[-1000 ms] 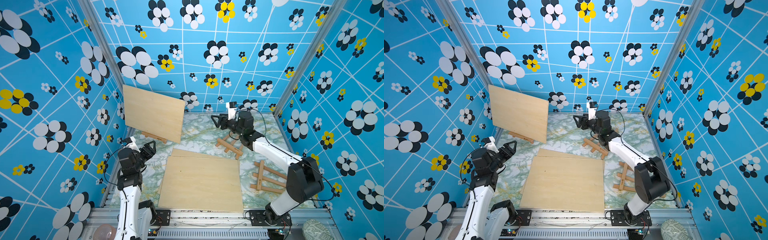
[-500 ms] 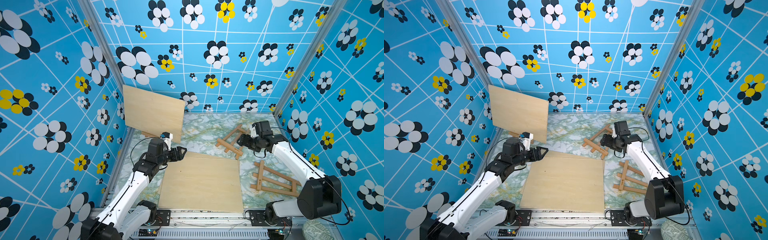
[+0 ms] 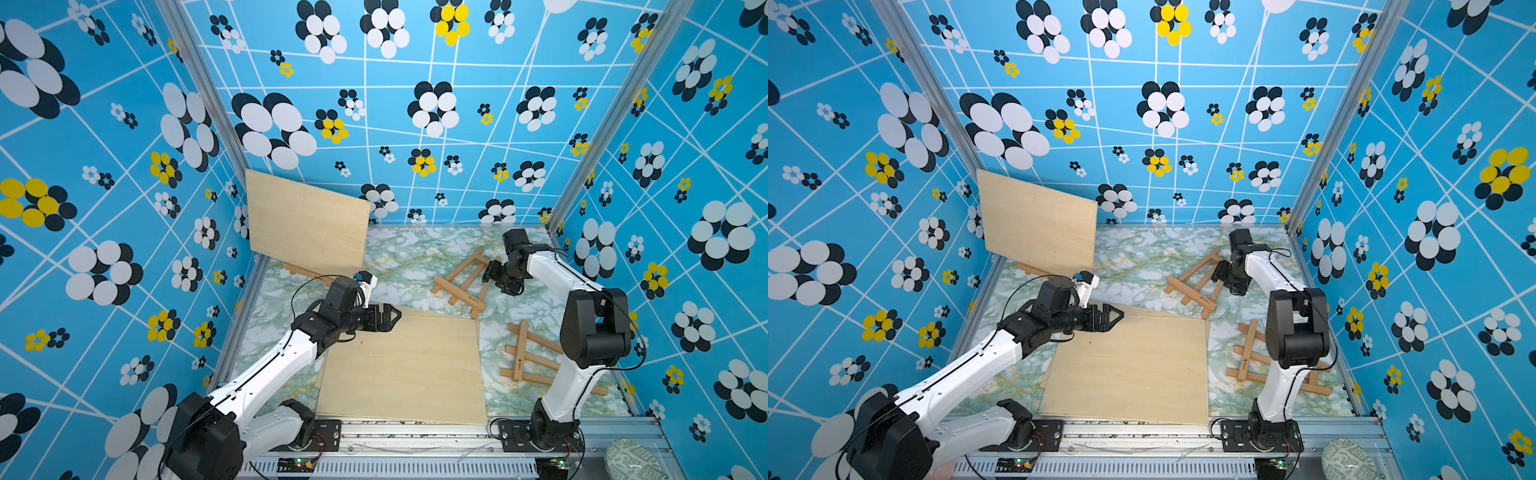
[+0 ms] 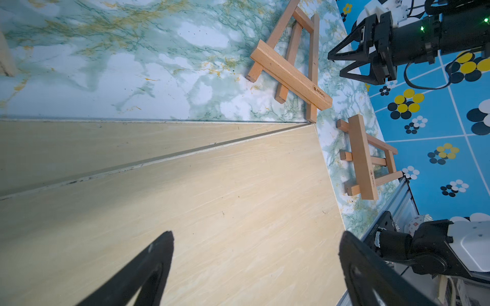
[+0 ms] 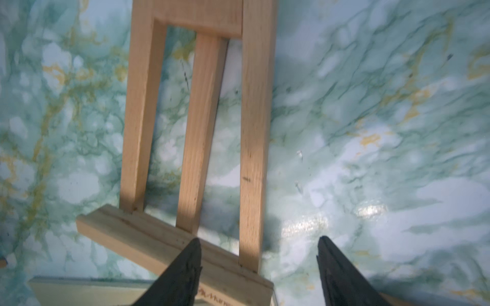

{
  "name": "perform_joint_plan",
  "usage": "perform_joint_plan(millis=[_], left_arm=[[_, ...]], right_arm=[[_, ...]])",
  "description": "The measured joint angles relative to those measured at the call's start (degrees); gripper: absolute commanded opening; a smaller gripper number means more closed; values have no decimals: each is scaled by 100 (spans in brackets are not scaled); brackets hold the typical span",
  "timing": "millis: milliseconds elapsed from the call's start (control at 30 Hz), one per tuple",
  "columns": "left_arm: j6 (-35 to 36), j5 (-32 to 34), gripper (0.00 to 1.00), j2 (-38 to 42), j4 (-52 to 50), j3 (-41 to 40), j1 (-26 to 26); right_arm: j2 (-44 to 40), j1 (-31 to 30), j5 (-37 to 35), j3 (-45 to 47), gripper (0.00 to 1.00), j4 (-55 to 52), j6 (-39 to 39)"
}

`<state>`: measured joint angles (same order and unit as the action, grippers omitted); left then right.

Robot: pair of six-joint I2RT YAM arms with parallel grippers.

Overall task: Assemble the easel
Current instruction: Pick up the easel at the center of the board.

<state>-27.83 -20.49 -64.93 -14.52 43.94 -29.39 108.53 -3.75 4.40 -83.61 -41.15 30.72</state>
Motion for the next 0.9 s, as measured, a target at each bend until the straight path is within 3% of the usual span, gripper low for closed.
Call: perform_joint_plan(millis=[200,367,667,900], left_arm=[[4,129,99,26,-168,7,-2],[2,216,99,52,-227,7,-2],[-2,278,99,52,-225,4,-2],[-26,382,99,57,-221,-37,-2]], right_arm=[[584,179,-24,-632,62,-26,17],[933,179,61,-804,60,-31,15],[1224,179,105,-962,48,26,-4],[1552,179,101,-1182,47,-35,-4]])
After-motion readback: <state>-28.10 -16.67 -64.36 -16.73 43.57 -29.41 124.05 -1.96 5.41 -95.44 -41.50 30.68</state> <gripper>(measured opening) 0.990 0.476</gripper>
